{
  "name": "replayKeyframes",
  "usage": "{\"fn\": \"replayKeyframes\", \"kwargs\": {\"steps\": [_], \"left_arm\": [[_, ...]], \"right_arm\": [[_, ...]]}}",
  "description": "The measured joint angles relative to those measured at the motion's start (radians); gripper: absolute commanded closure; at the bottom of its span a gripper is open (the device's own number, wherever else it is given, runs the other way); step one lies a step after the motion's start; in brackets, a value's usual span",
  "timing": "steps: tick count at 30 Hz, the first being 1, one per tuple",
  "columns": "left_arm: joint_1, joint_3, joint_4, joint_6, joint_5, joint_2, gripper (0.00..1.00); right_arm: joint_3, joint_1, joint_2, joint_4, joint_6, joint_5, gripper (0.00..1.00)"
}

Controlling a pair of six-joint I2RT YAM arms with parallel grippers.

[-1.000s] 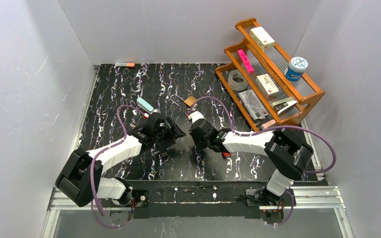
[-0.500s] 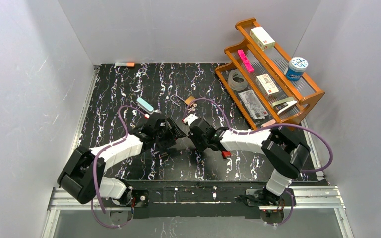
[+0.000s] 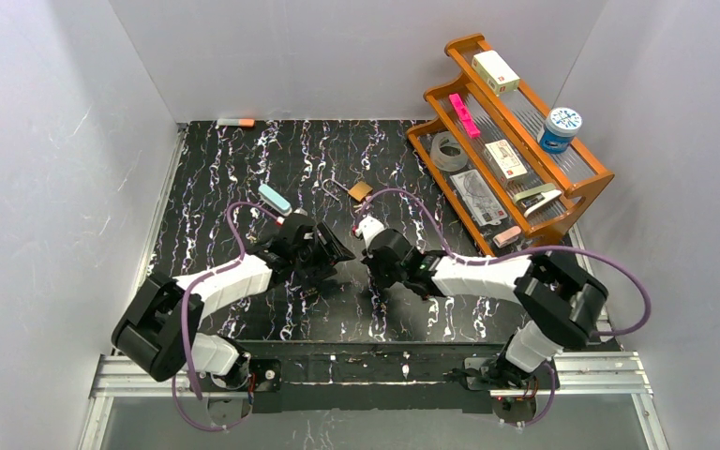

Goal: Unlock with the key
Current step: Pick up the key from the center of the board.

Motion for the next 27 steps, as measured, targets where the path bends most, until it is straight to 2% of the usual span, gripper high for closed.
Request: {"fn": "replayKeyframes", "kwargs": {"steps": [6, 11, 13, 18, 23, 27], "left_arm": [[0.0, -0.001, 0.036, -0.029, 0.025, 0.033, 0.38], [0.0, -0.003, 0.109, -0.047, 0.07, 0.061, 0.38], [0.0, -0.003, 0.132, -0.048, 0.086, 0.064, 0.44], [0.0, -0.003, 0.166, -0.035, 0.118, 0.064, 0.66], [0.0, -0.003, 0.174, -0.011, 0.148, 0.064, 0.78], [0.0, -0.003, 0.189, 0.014, 0.179, 0.063, 0.82]], "right_arm": [[-0.086, 0.0, -0.132, 0.095, -0.002, -0.016, 0.99], [-0.105, 0.0, -0.175, 0.145, -0.001, -0.051, 0.99], [-0.109, 0.0, -0.184, 0.152, 0.0, -0.062, 0.99], [-0.111, 0.0, -0.193, 0.162, 0.009, -0.085, 0.99], [-0.111, 0.0, -0.202, 0.164, 0.029, -0.106, 0.99], [-0.111, 0.0, -0.216, 0.166, 0.045, -0.117, 0.99]]}}
